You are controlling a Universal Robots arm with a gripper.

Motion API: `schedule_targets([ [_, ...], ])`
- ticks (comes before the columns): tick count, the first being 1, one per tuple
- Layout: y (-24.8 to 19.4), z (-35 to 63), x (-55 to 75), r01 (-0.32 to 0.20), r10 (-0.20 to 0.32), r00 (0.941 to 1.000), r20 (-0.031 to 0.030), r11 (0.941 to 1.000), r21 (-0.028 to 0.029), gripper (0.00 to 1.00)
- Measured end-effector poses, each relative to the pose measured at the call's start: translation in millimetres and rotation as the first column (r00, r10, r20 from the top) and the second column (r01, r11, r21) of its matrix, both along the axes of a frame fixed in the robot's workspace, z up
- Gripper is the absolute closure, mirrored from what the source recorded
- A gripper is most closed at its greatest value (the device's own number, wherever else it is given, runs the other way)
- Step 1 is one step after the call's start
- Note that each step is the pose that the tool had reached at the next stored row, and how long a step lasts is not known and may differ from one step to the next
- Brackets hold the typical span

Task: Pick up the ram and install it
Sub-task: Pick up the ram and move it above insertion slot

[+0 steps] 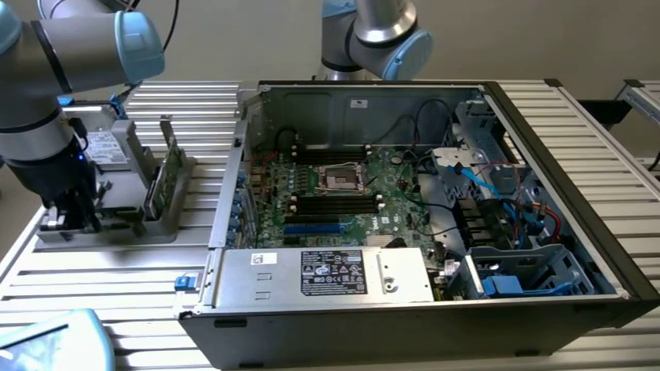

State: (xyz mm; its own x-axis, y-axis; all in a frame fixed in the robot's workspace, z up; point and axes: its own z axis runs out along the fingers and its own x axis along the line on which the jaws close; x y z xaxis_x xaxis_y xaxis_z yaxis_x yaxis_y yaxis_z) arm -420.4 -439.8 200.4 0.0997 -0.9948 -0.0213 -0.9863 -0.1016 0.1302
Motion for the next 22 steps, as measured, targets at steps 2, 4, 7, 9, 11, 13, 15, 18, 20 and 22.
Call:
schedule_targets([
  [2,0.0,1.7,0.3,0.000,0.000,1.0000,-0.0008,1.0000,0.0000,0.86],
  [4,0.0,3.3,0.5,0.000,0.000,1.0000,-0.0014,1.0000,0.0000,0.86],
  [7,0.0,5.7,0.9,0.000,0.000,1.0000,-0.0018,1.0000,0.0000,0.86],
  [9,0.0,7.4,1.3,0.000,0.000,1.0000,-0.0021,1.0000,0.0000,0.86],
  [11,0.0,9.1,1.7,0.000,0.000,1.0000,-0.0026,1.0000,0.0000,0.86],
  [13,0.0,10.6,2.1,0.000,0.000,1.0000,-0.0031,1.0000,0.0000,0.86],
  [15,0.0,12.1,2.4,0.000,0.000,1.0000,-0.0039,1.0000,0.0000,0.86],
  [18,0.0,16.9,2.6,0.000,0.000,1.0000,-0.0053,1.0000,0.0000,0.86],
  [20,0.0,20.9,2.6,0.000,0.000,1.0000,-0.0061,1.0000,0.0000,0.86],
  [22,0.0,25.7,2.7,0.000,0.000,1.0000,-0.0066,1.0000,0.0000,0.86],
])
